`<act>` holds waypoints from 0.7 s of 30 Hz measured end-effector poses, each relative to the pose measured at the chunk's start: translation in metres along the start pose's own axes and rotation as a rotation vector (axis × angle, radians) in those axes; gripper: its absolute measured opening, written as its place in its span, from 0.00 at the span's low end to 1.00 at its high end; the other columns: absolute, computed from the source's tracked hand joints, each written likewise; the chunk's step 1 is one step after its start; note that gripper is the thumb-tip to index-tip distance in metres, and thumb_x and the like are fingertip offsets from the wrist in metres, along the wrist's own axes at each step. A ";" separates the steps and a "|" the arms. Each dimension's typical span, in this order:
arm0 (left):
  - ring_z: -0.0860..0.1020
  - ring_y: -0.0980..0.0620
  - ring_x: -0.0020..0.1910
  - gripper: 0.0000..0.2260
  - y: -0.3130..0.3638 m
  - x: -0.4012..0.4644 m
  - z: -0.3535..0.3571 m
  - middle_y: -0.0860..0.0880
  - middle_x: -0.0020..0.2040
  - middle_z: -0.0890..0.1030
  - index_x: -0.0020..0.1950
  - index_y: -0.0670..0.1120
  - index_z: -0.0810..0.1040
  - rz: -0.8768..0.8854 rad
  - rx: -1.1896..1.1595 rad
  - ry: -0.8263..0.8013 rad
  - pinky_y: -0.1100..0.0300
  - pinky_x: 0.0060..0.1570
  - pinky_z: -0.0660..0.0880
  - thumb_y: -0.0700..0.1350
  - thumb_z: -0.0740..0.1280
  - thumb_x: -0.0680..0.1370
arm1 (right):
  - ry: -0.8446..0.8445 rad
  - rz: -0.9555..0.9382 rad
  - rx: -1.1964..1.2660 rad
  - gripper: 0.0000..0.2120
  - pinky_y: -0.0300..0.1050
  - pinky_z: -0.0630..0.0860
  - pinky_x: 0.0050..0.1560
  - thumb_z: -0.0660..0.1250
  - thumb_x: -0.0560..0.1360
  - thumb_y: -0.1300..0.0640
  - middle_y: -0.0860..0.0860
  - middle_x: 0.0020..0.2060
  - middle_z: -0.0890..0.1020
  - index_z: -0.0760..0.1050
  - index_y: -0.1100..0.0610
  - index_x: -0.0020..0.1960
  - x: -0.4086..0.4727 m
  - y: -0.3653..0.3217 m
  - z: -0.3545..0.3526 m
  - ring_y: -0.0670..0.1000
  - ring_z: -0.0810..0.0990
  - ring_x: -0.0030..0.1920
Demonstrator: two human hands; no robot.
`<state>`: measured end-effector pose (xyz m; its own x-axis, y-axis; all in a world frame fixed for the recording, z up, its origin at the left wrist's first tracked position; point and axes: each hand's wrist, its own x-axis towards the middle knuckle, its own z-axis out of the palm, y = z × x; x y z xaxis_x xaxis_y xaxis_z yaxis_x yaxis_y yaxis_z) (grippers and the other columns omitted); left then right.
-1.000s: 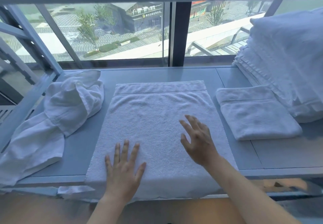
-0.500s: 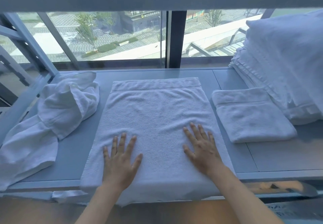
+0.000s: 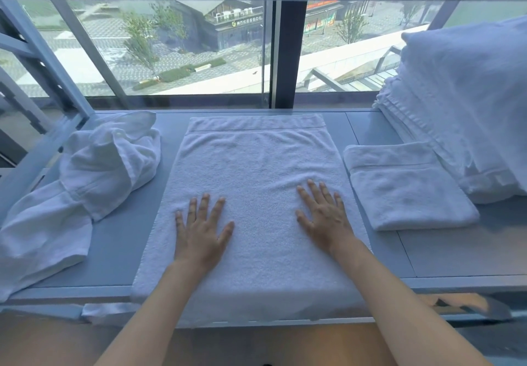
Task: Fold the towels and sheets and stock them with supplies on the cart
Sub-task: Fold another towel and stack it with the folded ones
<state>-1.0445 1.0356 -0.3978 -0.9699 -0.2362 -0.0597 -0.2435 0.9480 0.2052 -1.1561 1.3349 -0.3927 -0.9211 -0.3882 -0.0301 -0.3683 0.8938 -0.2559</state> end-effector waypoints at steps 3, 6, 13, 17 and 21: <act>0.38 0.48 0.83 0.32 0.000 -0.006 0.001 0.54 0.85 0.42 0.83 0.63 0.45 0.003 0.001 0.010 0.39 0.79 0.36 0.69 0.44 0.80 | 0.020 -0.009 -0.003 0.34 0.58 0.40 0.81 0.46 0.79 0.34 0.44 0.84 0.46 0.49 0.42 0.84 -0.007 0.002 0.004 0.50 0.42 0.83; 0.38 0.48 0.83 0.31 0.002 -0.006 -0.001 0.53 0.85 0.42 0.83 0.63 0.45 0.002 -0.017 0.015 0.39 0.78 0.36 0.69 0.46 0.81 | 0.027 -0.010 -0.005 0.33 0.58 0.41 0.81 0.49 0.81 0.35 0.45 0.84 0.48 0.50 0.42 0.84 -0.008 0.002 0.003 0.50 0.43 0.83; 0.39 0.48 0.83 0.32 0.001 -0.017 0.001 0.53 0.85 0.43 0.83 0.63 0.45 0.001 0.008 0.019 0.40 0.79 0.37 0.69 0.44 0.80 | 0.092 -0.121 0.047 0.29 0.64 0.46 0.81 0.57 0.83 0.47 0.46 0.84 0.51 0.57 0.50 0.83 -0.035 -0.034 -0.001 0.51 0.45 0.83; 0.40 0.48 0.83 0.32 0.001 -0.019 0.003 0.53 0.85 0.43 0.83 0.63 0.44 0.005 0.010 0.021 0.40 0.79 0.37 0.69 0.45 0.80 | -0.010 -0.322 0.097 0.29 0.58 0.42 0.80 0.52 0.83 0.43 0.44 0.84 0.49 0.54 0.46 0.83 -0.068 -0.086 0.023 0.47 0.41 0.83; 0.42 0.47 0.83 0.31 0.005 -0.022 -0.005 0.51 0.85 0.45 0.84 0.60 0.48 -0.001 0.008 0.008 0.37 0.79 0.41 0.66 0.48 0.82 | -0.075 -0.330 0.044 0.29 0.57 0.41 0.81 0.48 0.84 0.41 0.42 0.83 0.46 0.51 0.45 0.84 -0.075 -0.093 0.031 0.45 0.39 0.82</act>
<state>-1.0240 1.0446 -0.3900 -0.9696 -0.2391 -0.0520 -0.2447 0.9493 0.1973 -1.0493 1.2741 -0.3964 -0.7407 -0.6717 -0.0092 -0.6377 0.7074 -0.3048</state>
